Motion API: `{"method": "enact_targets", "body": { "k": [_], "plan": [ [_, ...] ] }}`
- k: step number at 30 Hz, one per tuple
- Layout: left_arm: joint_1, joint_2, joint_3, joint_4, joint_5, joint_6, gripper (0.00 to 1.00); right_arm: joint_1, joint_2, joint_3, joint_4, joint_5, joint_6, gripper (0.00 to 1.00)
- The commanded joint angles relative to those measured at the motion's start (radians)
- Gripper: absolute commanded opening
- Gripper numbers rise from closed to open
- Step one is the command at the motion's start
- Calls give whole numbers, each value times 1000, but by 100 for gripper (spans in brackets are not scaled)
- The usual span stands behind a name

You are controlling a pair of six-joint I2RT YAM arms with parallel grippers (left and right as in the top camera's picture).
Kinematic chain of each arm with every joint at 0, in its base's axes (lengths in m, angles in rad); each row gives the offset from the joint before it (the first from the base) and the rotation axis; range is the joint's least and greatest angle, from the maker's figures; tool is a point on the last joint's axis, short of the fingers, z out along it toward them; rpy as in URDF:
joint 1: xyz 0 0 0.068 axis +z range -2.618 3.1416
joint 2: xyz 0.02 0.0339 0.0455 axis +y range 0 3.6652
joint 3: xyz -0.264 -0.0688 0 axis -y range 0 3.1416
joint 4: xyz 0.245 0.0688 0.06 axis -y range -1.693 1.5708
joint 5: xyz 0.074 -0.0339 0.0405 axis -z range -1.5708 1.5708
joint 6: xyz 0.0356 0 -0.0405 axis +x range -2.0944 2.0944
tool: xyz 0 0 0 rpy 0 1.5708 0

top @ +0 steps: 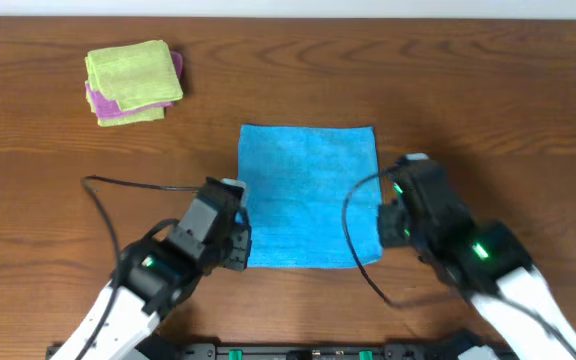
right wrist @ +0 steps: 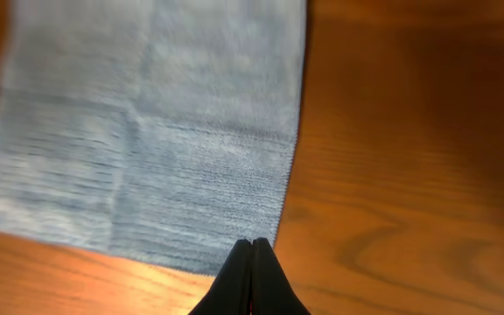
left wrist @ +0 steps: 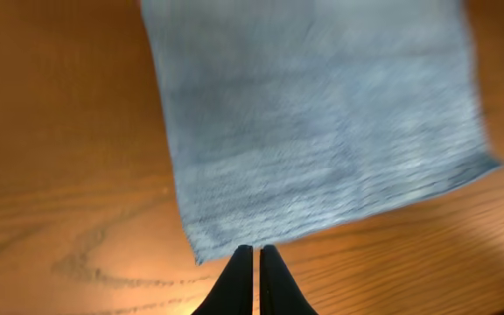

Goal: Fold the cloth

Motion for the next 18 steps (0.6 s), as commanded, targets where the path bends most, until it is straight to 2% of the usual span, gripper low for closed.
{"method": "enact_targets", "body": {
  "k": [1,2,3,4,5,6,7,8,9,10,12,13,18],
  "plan": [
    [6,-72,29,2,-21,25,6,19,-111,18,-10,40,9,2],
    [7,-89,29,4,-21,24,13,20,-139,18,-9,37,6,1],
    [6,-106,29,6,-21,24,25,19,-173,18,-6,35,6,2],
    [6,-117,29,7,-21,24,28,19,-192,18,-2,30,6,6],
    [6,-129,29,10,-21,24,34,19,-216,18,5,12,6,21],
    [6,-137,29,14,-20,24,39,19,-235,18,13,-8,6,44],
    [6,-144,29,21,-20,24,57,19,-256,18,23,-40,6,51],
    [6,-147,29,31,-17,24,70,19,-273,18,31,-82,6,63],
    [6,-148,29,42,-16,24,72,19,-290,18,46,-129,6,84],
    [6,-148,29,53,-13,24,76,19,-300,18,58,-166,6,99],
    [6,-146,29,85,-13,24,85,19,-315,18,88,-253,6,99],
    [6,-146,29,107,-10,19,93,19,-317,18,111,-302,6,99],
    [6,-145,29,175,62,-43,95,19,-317,18,179,-390,8,99]
  ]
}}
